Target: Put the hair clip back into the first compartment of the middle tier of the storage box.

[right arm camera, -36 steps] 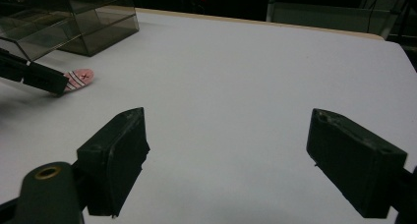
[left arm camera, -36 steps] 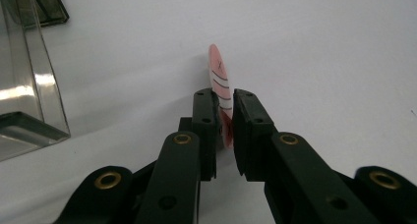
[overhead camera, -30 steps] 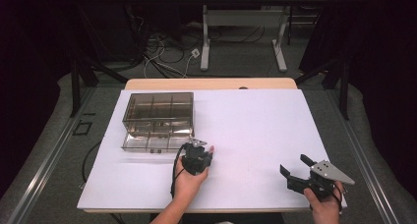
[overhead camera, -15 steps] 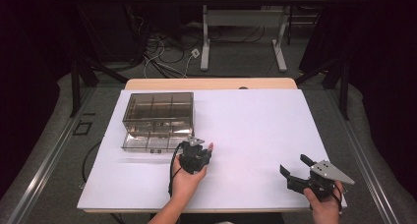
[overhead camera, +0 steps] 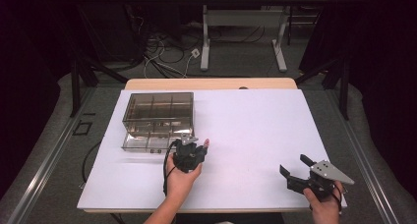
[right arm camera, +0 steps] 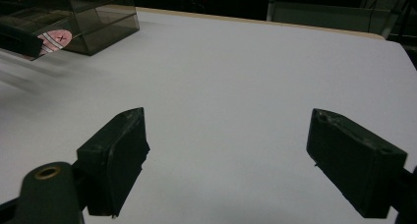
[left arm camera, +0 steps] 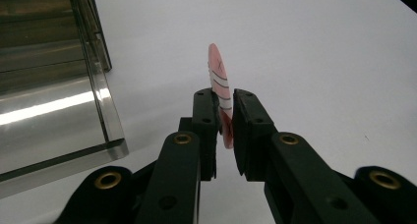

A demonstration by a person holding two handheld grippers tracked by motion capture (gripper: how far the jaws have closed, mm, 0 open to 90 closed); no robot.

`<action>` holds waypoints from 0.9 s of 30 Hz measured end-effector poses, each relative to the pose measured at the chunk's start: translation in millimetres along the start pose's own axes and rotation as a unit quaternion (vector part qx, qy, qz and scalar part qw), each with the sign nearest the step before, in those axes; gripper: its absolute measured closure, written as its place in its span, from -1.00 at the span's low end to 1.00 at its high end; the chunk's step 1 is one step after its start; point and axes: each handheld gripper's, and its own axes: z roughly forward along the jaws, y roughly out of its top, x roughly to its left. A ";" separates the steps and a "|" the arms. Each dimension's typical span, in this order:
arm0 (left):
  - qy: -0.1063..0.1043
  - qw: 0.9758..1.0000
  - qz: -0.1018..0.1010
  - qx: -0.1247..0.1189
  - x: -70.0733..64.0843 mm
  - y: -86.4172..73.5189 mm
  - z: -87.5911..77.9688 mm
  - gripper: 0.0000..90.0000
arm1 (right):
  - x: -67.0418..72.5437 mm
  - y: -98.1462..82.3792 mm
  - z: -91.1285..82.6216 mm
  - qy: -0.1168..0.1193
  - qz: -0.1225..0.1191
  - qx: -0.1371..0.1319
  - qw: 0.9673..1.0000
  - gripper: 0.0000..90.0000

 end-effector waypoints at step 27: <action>0.007 0.998 -0.017 -0.053 21.0 16.9 -43.9 0.79 | 0.4 -0.5 0.1 -0.001 -0.001 0.001 1.000 -0.67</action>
